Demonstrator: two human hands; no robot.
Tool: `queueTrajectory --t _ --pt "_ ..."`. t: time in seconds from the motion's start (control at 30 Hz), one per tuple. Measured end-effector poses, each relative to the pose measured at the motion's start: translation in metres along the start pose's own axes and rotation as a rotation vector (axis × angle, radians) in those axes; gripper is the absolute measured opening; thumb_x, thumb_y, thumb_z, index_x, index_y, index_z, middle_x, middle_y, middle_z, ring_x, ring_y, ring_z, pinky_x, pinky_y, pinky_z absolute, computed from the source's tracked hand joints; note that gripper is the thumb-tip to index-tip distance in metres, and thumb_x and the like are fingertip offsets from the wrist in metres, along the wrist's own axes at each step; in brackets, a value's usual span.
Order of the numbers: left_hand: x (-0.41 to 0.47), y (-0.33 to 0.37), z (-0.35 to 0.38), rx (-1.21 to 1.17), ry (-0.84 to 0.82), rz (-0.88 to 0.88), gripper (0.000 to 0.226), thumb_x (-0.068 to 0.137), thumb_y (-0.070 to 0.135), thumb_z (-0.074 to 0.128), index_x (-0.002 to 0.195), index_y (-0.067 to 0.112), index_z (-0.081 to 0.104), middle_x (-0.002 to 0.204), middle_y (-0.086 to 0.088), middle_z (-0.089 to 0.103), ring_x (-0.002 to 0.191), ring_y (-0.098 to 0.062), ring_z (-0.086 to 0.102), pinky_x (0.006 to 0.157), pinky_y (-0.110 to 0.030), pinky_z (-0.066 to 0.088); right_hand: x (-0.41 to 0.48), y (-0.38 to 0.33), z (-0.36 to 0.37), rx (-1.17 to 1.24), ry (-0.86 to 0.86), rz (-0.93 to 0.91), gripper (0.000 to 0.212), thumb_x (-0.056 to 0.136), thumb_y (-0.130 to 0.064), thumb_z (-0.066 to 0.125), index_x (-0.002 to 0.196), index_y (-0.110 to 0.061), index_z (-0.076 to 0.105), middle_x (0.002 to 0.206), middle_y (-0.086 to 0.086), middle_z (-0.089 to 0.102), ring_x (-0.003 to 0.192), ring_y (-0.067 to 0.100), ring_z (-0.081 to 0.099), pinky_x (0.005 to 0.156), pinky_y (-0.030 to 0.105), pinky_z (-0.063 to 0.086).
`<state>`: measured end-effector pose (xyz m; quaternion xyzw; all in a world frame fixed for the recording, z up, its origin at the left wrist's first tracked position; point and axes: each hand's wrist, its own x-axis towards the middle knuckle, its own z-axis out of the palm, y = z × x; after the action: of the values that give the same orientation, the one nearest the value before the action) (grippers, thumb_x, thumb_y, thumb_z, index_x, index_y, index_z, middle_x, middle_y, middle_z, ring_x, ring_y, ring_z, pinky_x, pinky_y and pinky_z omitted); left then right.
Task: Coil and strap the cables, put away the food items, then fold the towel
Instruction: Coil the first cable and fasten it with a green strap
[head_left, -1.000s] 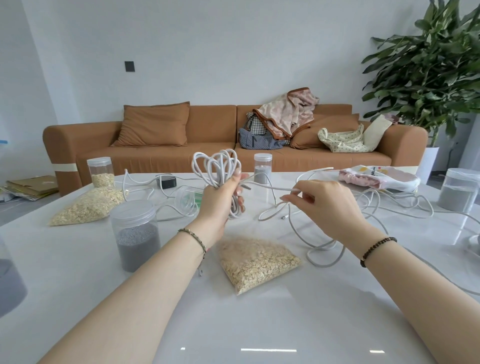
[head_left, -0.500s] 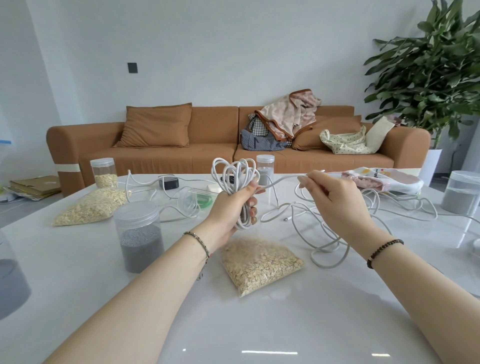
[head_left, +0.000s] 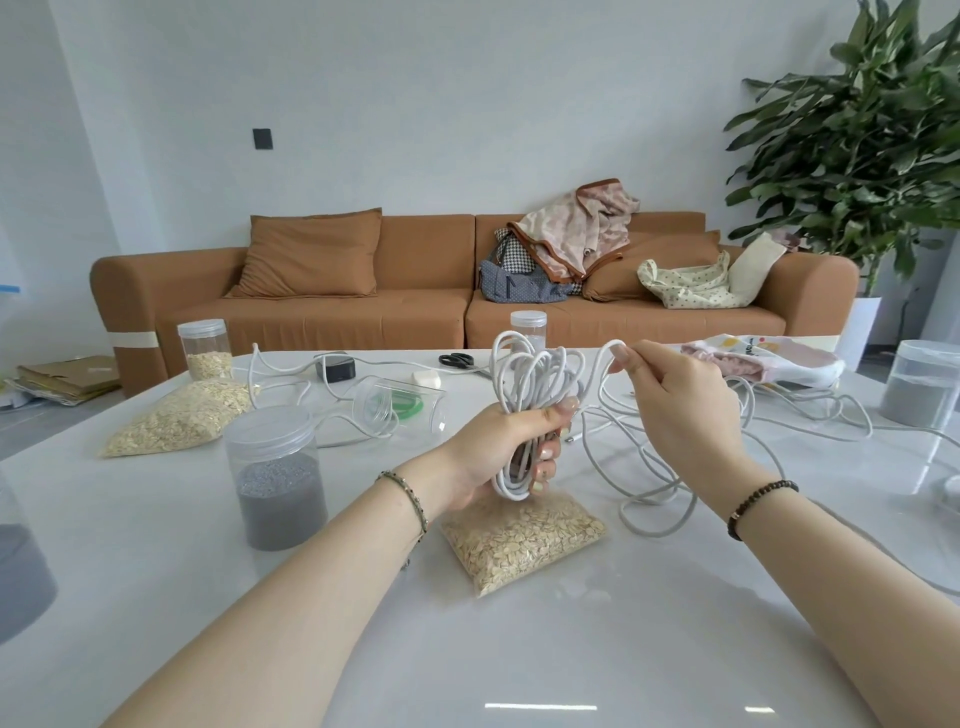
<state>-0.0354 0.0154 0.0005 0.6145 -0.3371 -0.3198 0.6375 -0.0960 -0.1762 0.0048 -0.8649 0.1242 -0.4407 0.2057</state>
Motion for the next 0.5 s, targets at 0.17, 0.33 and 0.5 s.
queueTrajectory --t 0.17,0.33,0.5 --pt "-0.007 0.003 -0.001 -0.075 -0.175 -0.074 0.035 0.098 0.039 0.054 0.071 0.017 0.046 0.058 0.005 0.039 0.048 -0.008 0.041 0.049 -0.020 0.039 -0.001 0.001 0.002 -0.038 -0.029 0.012 0.036 0.102 -0.049 0.038 0.092 -0.030 0.067 0.061 -0.005 0.055 0.071 0.024 0.055 0.056 0.034 0.031" --pt "-0.009 0.010 -0.001 -0.125 -0.191 -0.073 0.038 0.098 0.042 0.048 0.068 0.018 0.044 0.056 0.007 0.037 0.046 -0.006 0.039 0.047 -0.018 0.036 0.001 0.003 0.001 -0.036 -0.038 0.029 0.032 0.103 -0.049 0.041 0.094 -0.034 0.069 0.065 -0.008 0.059 0.074 0.021 0.054 0.056 0.033 0.029" --pt "-0.003 0.000 -0.002 0.055 -0.077 -0.119 0.036 0.098 0.033 0.059 0.070 0.017 0.043 0.056 0.003 0.037 0.045 -0.009 0.039 0.046 -0.020 0.037 0.001 0.000 0.000 -0.038 -0.022 0.034 0.031 0.102 -0.048 0.043 0.090 -0.034 0.068 0.061 -0.009 0.055 0.072 0.020 0.052 0.056 0.033 0.027"
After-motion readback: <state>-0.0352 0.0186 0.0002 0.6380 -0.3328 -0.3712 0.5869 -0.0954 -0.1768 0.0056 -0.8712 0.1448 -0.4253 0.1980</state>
